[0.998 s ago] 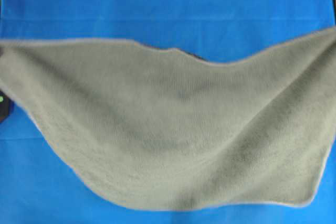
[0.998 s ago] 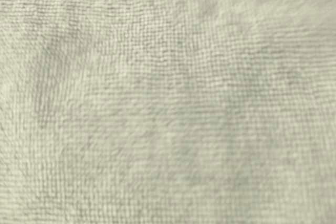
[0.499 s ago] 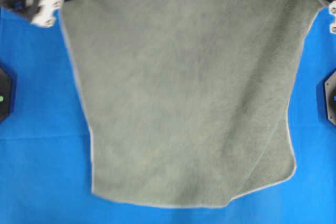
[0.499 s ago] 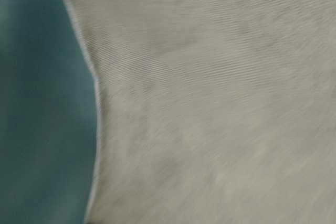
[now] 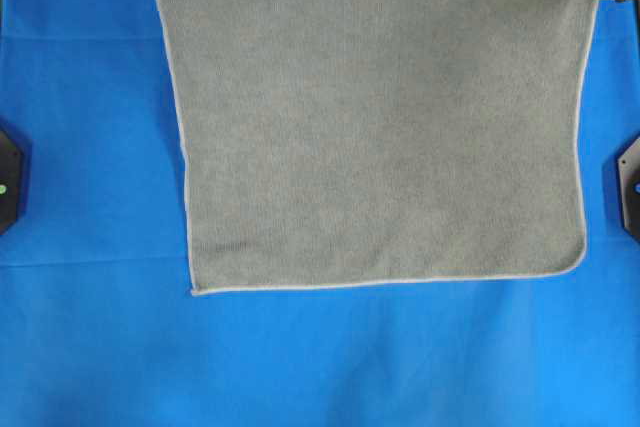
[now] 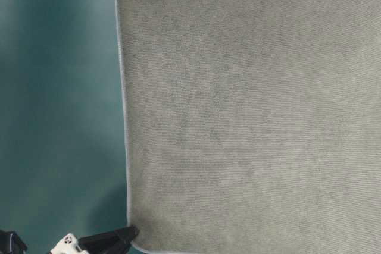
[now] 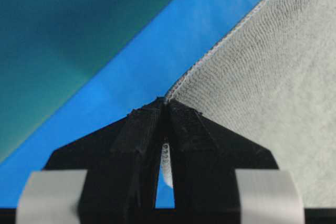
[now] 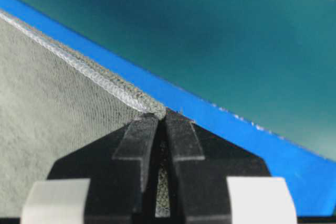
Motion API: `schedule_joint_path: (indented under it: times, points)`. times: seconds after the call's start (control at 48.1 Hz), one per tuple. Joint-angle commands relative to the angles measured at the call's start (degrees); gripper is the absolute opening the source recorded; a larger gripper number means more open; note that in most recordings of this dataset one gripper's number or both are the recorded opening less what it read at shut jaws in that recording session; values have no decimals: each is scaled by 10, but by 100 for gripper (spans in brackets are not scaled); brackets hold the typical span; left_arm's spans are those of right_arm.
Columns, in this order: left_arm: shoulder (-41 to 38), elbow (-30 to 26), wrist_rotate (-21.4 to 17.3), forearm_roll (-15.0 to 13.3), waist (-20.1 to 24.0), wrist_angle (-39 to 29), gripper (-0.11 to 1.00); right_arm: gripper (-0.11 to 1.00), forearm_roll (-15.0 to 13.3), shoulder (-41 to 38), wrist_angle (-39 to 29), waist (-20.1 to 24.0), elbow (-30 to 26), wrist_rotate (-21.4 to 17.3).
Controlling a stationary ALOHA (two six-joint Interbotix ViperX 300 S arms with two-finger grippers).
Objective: Fold a large towel.
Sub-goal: 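Lay the towel down on the table, dragging it toward the robot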
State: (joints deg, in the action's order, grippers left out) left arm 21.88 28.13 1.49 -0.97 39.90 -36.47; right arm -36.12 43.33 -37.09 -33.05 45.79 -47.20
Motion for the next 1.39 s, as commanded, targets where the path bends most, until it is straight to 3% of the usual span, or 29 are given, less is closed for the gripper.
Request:
schedule_joint_path:
  times: [0.0, 0.104, 0.25, 0.354, 0.499, 0.728, 0.894, 1.081, 1.372]
  points:
    - [10, -4, 1, -2, -18, 2, 1, 1, -4, 3, 16, -4, -6, 3]
    - [25, 18, 9, -4, -69, 1, 1, 1, 4, 22, 11, 4, -1, 4]
    - [56, 64, 18, -11, -163, 4, 1, 1, 37, 57, -13, 67, 18, 17]
    - [70, 105, 62, -11, -226, 21, 1, 1, 70, 74, -44, 134, 36, 26]
    - [67, 171, 133, -11, -282, 62, 1, 1, 125, 71, -90, 232, 71, 27]
    - [24, 247, 209, -12, -373, 158, 1, 1, 204, 16, -72, 345, 123, 19]
    - [-27, 236, 232, -11, -449, 244, 1, 1, 251, -36, -23, 394, 160, 18]
    - [-105, 198, 235, -11, -510, 249, 1, 1, 295, -69, 40, 431, 181, 18]
    - [-145, 188, 243, -11, -541, 242, 1, 1, 354, -63, 72, 519, 186, 18]
